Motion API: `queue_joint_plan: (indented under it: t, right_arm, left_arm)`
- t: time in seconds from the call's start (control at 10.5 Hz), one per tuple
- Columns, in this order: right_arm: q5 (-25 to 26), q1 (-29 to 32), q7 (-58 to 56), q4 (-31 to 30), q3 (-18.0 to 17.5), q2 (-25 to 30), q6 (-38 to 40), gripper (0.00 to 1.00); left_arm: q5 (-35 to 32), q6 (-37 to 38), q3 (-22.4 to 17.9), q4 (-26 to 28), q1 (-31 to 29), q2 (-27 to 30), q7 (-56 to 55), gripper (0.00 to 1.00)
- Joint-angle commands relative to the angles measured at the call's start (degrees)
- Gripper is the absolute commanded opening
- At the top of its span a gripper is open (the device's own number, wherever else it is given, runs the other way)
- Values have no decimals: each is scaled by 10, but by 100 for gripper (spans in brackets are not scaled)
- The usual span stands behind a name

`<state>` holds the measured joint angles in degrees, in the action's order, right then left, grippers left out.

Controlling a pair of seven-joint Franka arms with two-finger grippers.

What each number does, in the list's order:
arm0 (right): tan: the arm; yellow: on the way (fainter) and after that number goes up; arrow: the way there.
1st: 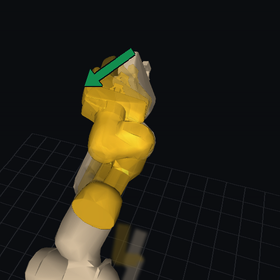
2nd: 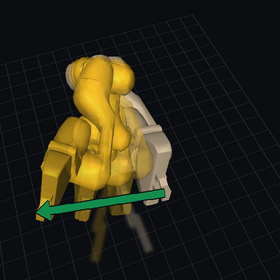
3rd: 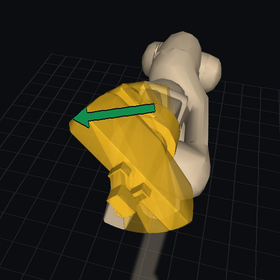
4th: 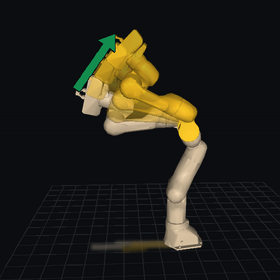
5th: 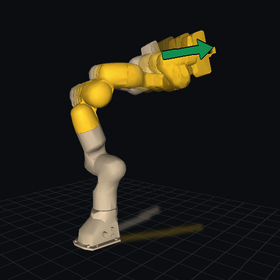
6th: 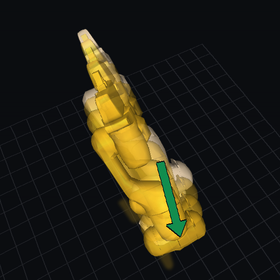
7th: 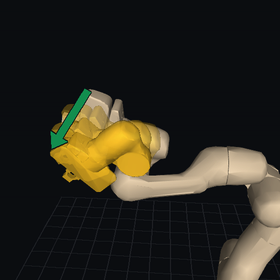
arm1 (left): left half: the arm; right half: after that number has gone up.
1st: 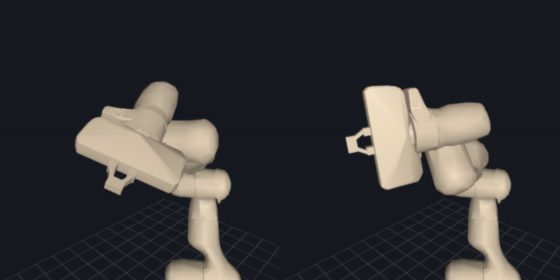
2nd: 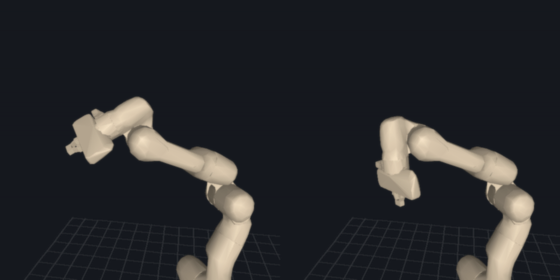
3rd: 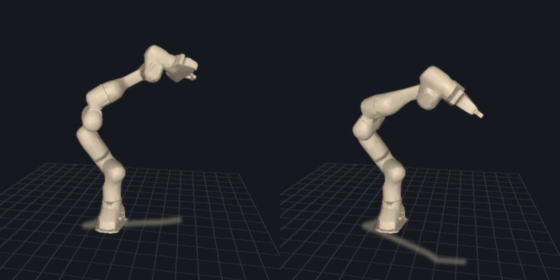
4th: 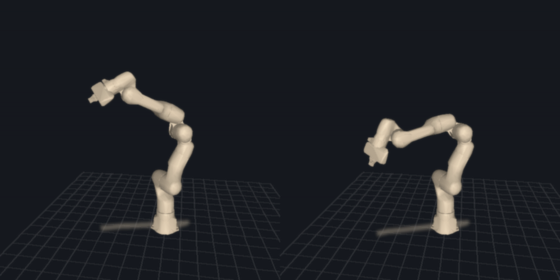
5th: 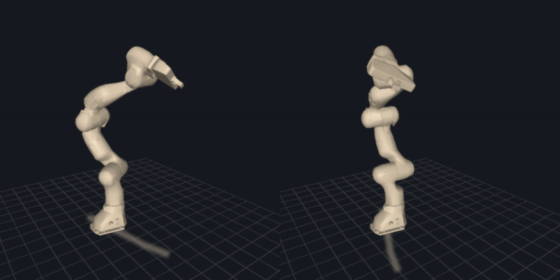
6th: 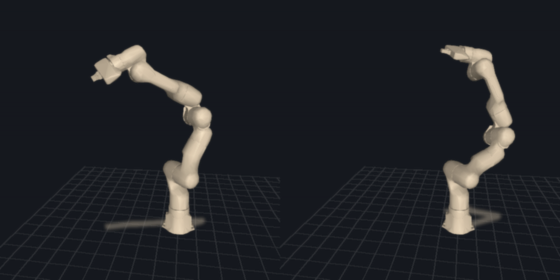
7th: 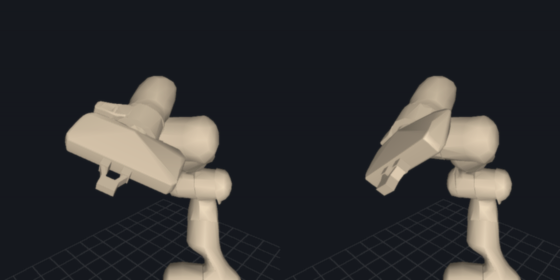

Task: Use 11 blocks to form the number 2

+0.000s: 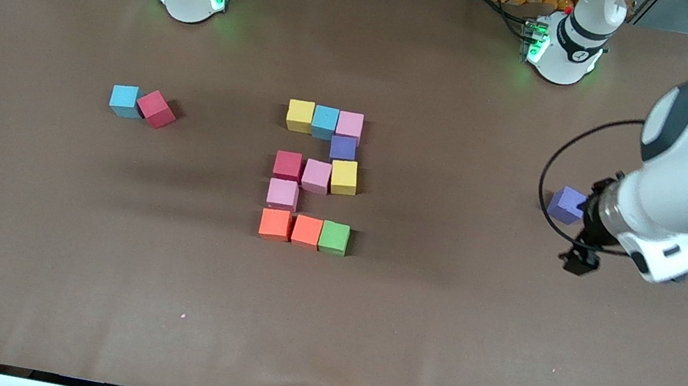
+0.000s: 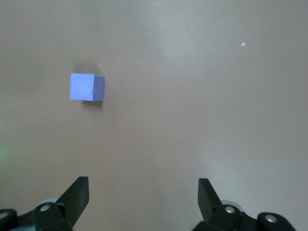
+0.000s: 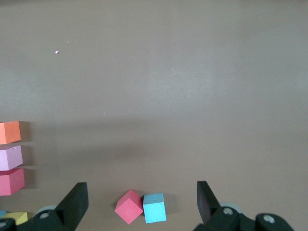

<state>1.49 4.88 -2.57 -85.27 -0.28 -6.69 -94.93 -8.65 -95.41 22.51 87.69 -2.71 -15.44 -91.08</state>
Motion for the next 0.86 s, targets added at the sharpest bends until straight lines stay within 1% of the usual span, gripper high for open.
queue_joint_plan:
  t: [0.0,0.38,0.76]
  right_arm:
    - [-2,5,6,6,-3,-3,4,100]
    - [-2,5,7,6,-3,-3,3,100]
    - [-2,3,6,6,-3,-3,3,100]
  left_arm:
    - [15,-16,9,66,-8,66,86,100]
    - [13,-14,4,57,-37,67,315,100]
    - [13,-10,3,35,-43,63,452,100]
